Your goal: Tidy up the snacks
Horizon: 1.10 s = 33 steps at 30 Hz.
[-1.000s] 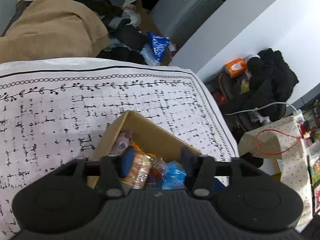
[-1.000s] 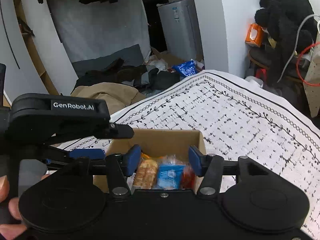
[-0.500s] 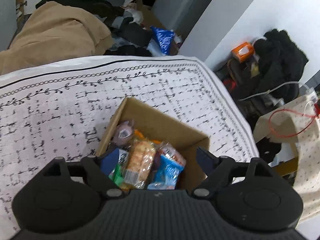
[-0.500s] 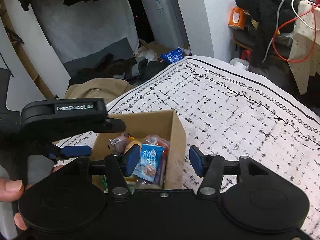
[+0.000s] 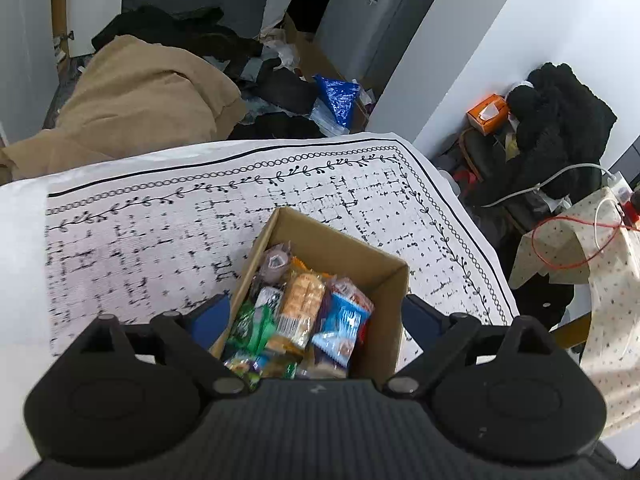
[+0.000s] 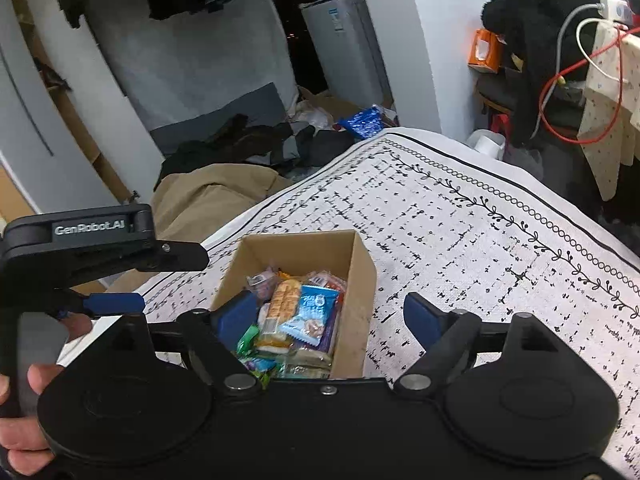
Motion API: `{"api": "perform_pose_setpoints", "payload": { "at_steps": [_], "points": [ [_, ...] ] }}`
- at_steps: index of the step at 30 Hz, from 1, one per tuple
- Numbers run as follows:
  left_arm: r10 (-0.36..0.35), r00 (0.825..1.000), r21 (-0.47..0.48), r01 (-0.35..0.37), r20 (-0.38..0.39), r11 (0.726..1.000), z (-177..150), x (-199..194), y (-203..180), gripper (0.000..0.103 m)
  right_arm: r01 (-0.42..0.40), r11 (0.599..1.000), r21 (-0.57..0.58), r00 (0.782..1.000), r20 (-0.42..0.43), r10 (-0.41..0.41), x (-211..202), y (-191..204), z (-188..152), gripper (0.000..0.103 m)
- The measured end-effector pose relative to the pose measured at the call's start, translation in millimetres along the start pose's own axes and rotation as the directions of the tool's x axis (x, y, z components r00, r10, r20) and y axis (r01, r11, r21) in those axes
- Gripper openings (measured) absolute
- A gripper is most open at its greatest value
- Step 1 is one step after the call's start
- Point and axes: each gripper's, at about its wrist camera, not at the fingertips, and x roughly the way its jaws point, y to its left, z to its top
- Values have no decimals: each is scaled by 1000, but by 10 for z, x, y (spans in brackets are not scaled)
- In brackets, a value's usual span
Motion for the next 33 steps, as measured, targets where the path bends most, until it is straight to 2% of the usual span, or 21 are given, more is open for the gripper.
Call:
{"api": "perform_pose_setpoints", "payload": {
  "at_steps": [7, 12, 17, 22, 25, 33],
  "points": [
    [14, 1000, 30, -15, 23, 999, -199, -422, -15, 103, -36, 999, -30, 999, 24, 36, -297, 35, -30, 95],
    [26, 999, 46, -28, 38, 999, -339, -677, -14, 103, -41, 998, -39, 999, 29, 42, -527, 24, -37, 96],
    [30, 996, 62, -35, 80, 997, -450, -962, -13, 103, -51, 998, -45, 997, 54, 53, -752, 11, -54, 103],
    [22, 995, 95, -32, 97, 995, -567, -1168, -18, 103, -57, 996, -69, 996, 63, 61, -920, 47, -96, 103],
    [-3, 996, 105, -7, 94, 994, -653, -1268, 5, 103, -59, 994, -88, 996, 64, 64, -1022, 85, -128, 103],
    [8, 994, 125, -22, 110, 992, -866, -1532, 45, 103, -54, 994, -99, 996, 63, 60, -1357, 119, -171, 103]
  ]
}}
